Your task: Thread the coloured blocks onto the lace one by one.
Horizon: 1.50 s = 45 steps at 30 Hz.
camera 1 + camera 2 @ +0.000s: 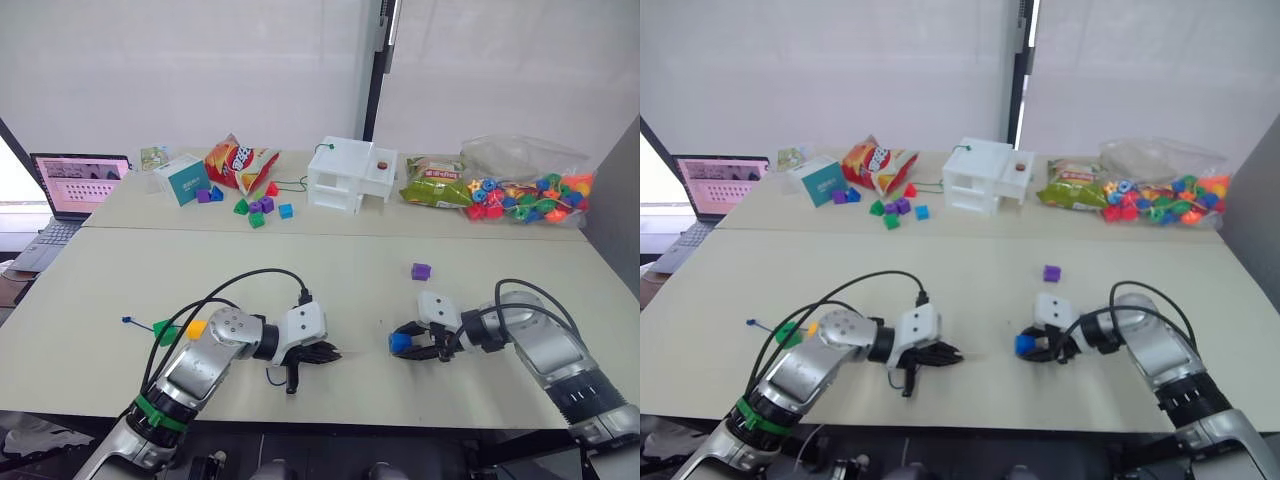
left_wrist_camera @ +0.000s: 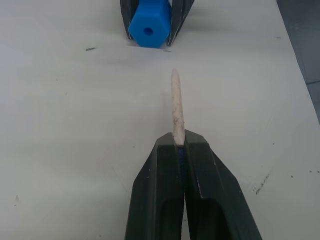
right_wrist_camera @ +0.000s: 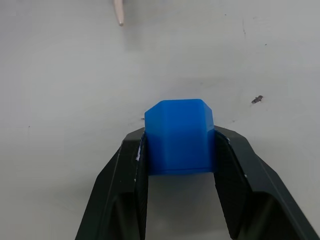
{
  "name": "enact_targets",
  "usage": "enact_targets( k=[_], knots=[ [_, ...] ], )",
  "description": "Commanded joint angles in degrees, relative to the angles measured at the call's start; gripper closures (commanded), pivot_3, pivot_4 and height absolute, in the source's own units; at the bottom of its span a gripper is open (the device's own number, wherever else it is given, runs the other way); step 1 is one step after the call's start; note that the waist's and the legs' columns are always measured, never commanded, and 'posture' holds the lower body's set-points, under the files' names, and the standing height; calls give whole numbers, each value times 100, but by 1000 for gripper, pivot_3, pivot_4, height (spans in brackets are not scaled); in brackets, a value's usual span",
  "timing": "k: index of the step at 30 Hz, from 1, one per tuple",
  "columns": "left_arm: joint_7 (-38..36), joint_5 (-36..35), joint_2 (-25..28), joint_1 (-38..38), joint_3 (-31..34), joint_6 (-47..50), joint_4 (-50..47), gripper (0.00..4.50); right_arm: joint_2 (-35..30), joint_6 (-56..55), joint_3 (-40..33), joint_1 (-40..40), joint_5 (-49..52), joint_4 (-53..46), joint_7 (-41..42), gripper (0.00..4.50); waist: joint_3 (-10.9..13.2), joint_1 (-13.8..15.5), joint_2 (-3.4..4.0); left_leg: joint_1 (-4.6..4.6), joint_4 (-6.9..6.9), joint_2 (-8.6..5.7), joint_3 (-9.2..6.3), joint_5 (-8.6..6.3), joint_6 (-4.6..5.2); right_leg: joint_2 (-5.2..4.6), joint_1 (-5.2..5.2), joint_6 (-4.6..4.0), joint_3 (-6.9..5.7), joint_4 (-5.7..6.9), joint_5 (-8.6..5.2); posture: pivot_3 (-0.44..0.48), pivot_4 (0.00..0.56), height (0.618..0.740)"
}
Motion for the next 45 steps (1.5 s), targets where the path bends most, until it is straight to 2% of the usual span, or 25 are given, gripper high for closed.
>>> enact_targets(
  k=[1, 6, 21, 29, 40, 45],
  knots=[
    [110, 81, -120, -177, -70, -143, 89, 4500, 80, 439, 61, 272, 32, -609, -129, 3194, 0, -7, 1, 0, -1, -1, 0, 0, 0, 0, -1, 0, 1, 2, 0, 0, 150, 740],
    [40, 60, -141, -198, -131, -213, 139, 4500, 61, 676, 21, 425, 17, -947, -188, 3194, 0, -18, 1, 0, -4, 3, 0, 0, 0, 7, -6, -1, 4, 1, -1, 0, 150, 740],
    [-9, 141, -415, -432, -362, -332, 460, 4500, 40, 973, 17, 400, 51, -1229, -163, 3194, 0, -6, 1, -3, -2, 0, 2, 0, 0, 7, -5, -1, 2, -1, -1, 0, 150, 740],
    [-11, 187, -385, -378, -365, -335, 397, 4500, 4, 1055, -18, 460, 56, -1353, -161, 3194, 0, -3, 0, -4, -1, 0, 2, 0, 0, 6, -5, 0, 1, -2, -1, 0, 150, 740],
    [-89, 216, -704, -575, -690, -377, 418, 4500, 44, 1217, 9, 490, 49, -1516, -224, 3194, 0, 3, 0, -6, 1, -1, 1, 0, 0, 6, -5, 0, 0, -2, -1, 0, 150, 740],
    [-40, 266, -1054, -764, -851, -362, 504, 4500, 47, 1249, 5, 499, 36, -1527, -257, 3194, 0, 10, 0, -7, 3, -4, 1, 0, 0, 6, -3, 0, -2, -3, 0, 0, 150, 740]
  ],
)
